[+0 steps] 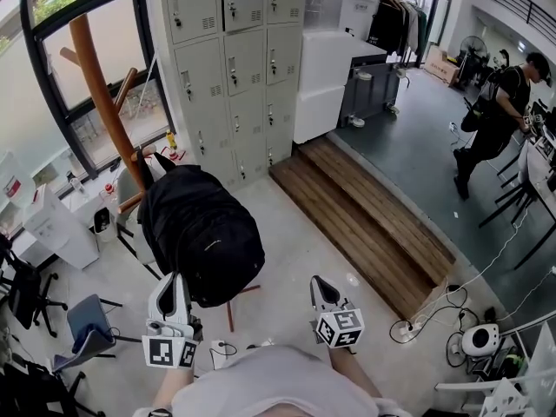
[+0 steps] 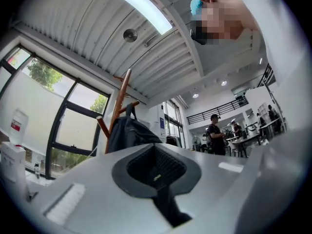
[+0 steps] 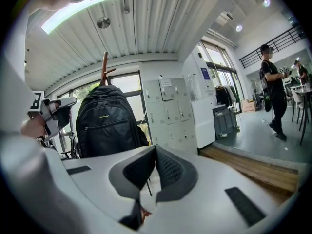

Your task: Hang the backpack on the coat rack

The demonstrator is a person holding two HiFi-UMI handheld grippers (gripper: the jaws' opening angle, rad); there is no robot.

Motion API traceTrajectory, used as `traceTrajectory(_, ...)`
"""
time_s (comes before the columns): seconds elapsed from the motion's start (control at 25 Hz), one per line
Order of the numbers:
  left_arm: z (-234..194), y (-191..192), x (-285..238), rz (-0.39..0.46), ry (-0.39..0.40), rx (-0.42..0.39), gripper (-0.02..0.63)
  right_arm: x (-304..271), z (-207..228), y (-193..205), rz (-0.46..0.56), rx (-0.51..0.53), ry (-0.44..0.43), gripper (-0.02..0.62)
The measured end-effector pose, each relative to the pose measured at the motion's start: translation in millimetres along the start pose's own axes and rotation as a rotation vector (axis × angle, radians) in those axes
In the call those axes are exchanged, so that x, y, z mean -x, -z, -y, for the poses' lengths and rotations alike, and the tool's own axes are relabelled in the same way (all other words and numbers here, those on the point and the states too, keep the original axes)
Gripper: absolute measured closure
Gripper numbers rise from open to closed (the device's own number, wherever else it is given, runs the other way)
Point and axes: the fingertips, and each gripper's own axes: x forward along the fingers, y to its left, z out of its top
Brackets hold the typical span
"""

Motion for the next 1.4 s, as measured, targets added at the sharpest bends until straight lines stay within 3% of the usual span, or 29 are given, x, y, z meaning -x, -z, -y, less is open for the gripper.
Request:
traceTrajectory(0.16, 32.2, 12.1, -8.1, -0.031, 0.132, 0.031, 0.597, 3.4, 0.8, -0.2, 0.001, -0.002, 0.011, 0.588)
traceTrajectory(0.4, 58.0, 58.5, -27.8, -0.171, 0.242, 0.209, 0.597, 10.7, 6.6, -1.1, 0.007, -0.002, 0.036, 0.588)
traceTrajectory(0.84, 131.8, 101.9, -63.5, -0.19, 0.513, 0.148, 0.597, 33.8, 22.4, -7.9, 0.032, 0.001, 0.108, 0.588)
traceTrajectory(1.2, 155.2, 130.1, -91.9, -0.226, 0.553, 0.228, 0.597, 45.4, 29.4, -17.4, 0.057, 0.028, 0.143, 0.588)
traceTrajectory(1.4, 164.3, 129.2, -94.1, -0.228, 0.577, 0.215, 0.597, 48.1, 32.3, -21.1, 0.07, 0.026, 0.159, 0.588)
